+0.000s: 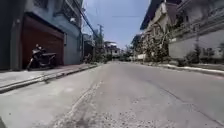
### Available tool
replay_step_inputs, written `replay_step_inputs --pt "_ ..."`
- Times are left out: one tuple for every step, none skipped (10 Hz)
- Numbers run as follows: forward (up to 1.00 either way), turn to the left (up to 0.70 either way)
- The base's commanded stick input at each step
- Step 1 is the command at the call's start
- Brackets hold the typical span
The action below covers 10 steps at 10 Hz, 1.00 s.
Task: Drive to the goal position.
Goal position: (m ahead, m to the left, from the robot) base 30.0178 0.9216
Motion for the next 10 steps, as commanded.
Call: replay_step_inputs --pt "1.0 -0.03" --pt "1.0 0.0" --pt "1.0 0.0" --pt "1.0 0.0" --pt "1.0 0.0" --pt "1.0 0.0" --pt "1.0 0.0" --pt "1.0 0.0" --pt "1.0 0.0" --pt "1.0 0.0"
